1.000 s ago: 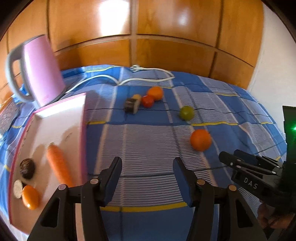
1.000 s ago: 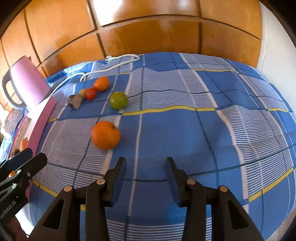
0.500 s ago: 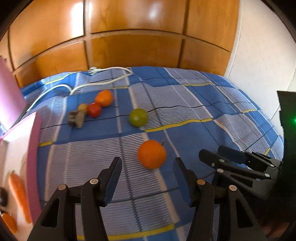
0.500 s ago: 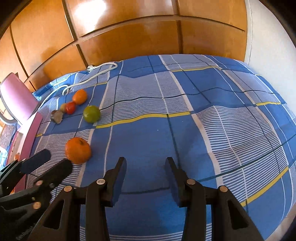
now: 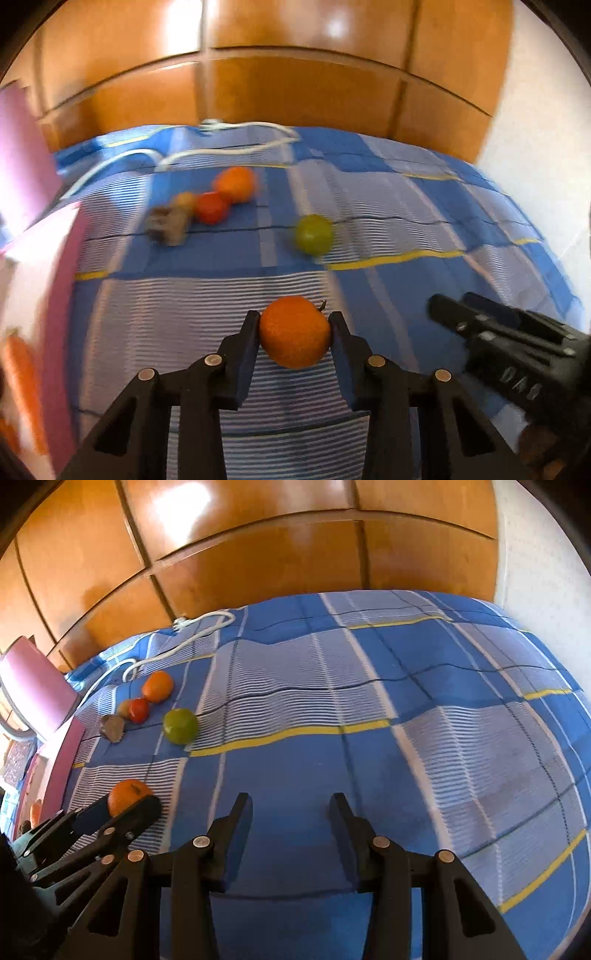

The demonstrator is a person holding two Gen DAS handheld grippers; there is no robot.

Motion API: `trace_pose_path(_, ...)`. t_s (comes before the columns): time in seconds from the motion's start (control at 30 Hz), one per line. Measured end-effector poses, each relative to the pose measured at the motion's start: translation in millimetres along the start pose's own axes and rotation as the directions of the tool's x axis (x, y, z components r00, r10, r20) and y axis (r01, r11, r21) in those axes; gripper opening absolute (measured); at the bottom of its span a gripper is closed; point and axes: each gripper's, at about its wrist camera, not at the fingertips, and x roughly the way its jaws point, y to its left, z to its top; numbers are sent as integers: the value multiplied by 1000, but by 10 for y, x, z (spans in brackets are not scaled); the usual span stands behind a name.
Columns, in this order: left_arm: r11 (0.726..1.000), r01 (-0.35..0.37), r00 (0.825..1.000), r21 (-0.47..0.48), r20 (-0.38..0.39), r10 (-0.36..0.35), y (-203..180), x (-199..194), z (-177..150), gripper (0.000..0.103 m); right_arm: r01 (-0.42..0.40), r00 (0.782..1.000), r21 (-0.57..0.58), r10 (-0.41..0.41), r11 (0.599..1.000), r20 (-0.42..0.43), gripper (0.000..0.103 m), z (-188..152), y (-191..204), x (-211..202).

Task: Organize fruits
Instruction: 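Hold the orange in the left gripper while the right gripper grasps the lime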

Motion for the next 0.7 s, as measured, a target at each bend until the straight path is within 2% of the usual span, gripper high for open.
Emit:
trace_pose_path(0.07, 995, -87, 996, -38, 24, 88, 170, -44, -42, 38, -20, 1000, -21, 20, 1000, -1, 44, 21, 89, 48)
trace_pose_path(0.13, 987, -131, 991, -91, 28, 134, 355, -57, -62, 38, -38, 999, -46, 38, 998, 0, 44, 52, 182, 96)
trace_pose_path(0.27, 982, -123, 992, -146, -6, 123, 580, 28, -58, 38, -75, 997, -101, 75, 992, -1, 44, 134, 387, 205)
trace_pose_path(0.6, 984, -111, 994, -141, 0, 112, 585, 53, -67, 38, -115, 993, -194, 119, 974, 11, 44, 404, 749, 475)
trace_pose_path(0.7, 984, -113, 993, -139, 2, 114, 579, 57, -60, 38, -117, 993, -223, 115, 968, -23, 43, 435, 847, 625)
